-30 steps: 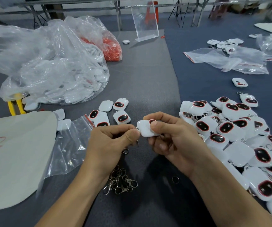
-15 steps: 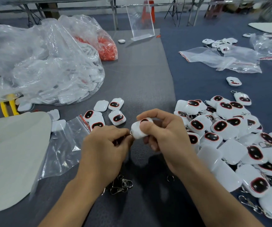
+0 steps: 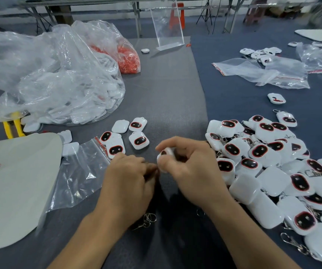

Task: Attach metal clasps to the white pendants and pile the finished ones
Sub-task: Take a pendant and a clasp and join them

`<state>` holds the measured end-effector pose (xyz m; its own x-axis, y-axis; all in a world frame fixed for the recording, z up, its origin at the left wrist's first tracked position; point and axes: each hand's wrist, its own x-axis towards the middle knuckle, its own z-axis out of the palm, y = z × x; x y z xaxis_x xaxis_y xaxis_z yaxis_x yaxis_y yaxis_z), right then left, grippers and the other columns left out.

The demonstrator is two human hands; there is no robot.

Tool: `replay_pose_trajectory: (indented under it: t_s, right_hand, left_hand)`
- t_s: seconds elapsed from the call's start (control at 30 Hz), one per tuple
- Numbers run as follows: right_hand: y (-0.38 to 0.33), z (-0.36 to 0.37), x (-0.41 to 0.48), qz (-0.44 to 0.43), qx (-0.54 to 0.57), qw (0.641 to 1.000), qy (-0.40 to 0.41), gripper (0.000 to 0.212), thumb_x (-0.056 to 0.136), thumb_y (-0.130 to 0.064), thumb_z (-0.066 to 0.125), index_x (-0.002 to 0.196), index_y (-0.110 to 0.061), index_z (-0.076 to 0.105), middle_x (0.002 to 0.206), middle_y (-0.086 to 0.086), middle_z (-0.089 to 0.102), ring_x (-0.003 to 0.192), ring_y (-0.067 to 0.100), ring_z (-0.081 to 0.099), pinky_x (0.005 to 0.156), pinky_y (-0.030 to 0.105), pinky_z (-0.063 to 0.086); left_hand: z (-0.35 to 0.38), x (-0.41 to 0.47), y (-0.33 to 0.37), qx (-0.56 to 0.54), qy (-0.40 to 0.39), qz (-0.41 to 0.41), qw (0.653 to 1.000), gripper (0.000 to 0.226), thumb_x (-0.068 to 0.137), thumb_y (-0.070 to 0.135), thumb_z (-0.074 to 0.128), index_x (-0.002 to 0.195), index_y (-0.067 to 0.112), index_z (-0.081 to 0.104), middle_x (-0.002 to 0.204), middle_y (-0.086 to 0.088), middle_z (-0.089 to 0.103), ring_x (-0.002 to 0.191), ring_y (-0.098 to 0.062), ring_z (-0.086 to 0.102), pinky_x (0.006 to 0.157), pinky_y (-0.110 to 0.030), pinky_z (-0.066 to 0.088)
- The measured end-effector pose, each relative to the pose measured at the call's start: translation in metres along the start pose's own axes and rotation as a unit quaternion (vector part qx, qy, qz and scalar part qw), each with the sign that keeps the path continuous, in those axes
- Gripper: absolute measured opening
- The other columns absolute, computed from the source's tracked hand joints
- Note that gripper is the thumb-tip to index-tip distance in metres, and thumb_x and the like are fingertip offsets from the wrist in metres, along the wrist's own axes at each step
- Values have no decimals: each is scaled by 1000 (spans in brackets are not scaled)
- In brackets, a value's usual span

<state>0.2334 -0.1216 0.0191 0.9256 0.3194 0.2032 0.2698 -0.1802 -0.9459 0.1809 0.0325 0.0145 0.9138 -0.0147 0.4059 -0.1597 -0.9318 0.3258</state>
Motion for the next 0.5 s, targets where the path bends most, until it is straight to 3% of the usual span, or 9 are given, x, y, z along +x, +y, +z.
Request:
replay_pose_trajectory:
  t_s: [0.07,0.1,0.2,0.3,0.4,0.5]
  right_hand:
    - [2,5,-5,-41,-74,996,-3,13,84,-16,72,91,-26,76,58,-9,62,51,6,50,51,17,39]
    - [2,5,-5,-40,-60,997,4,13,85,-15,72,91,-26,76,57,-10,61,50,5,49,52,15,39]
    - [0,-4,6,69,149,986,34,20,90,-1,66,88,-16,79,56,0,63,44,8,47,44,18,37]
    - [-4,-11,12,192,298,935,-2,22,94,-4,58,93,-9,80,56,11,59,37,12,39,43,22,29]
    - [-4,-9,11,239,373,895,-43,27,96,-8,54,95,-11,81,60,12,58,37,11,37,45,22,29]
    - [-1,-5,10,250,377,891,-46,26,96,-9,53,95,-10,80,61,12,56,39,10,36,46,23,30]
  left_hand:
    - [3,-1,-1,41,-6,62,997,26,75,26,47,62,18,68,55,4,52,53,-23,48,63,-34,33]
    - [5,-1,-2,34,1,63,997,24,77,25,50,64,19,70,55,5,51,53,-21,48,64,-34,34]
    - [3,0,1,-120,33,-47,991,16,83,31,65,73,26,76,54,7,55,56,-9,46,62,-20,33]
    - [4,5,7,-379,31,-155,912,14,83,30,71,79,40,80,50,14,50,50,-1,39,50,-12,33]
    - [0,9,11,-468,14,-177,866,16,84,31,68,75,30,82,48,16,45,48,0,37,49,-10,33]
    - [-2,7,7,-407,10,-127,905,16,87,23,70,80,30,82,53,23,58,53,9,50,55,-6,37]
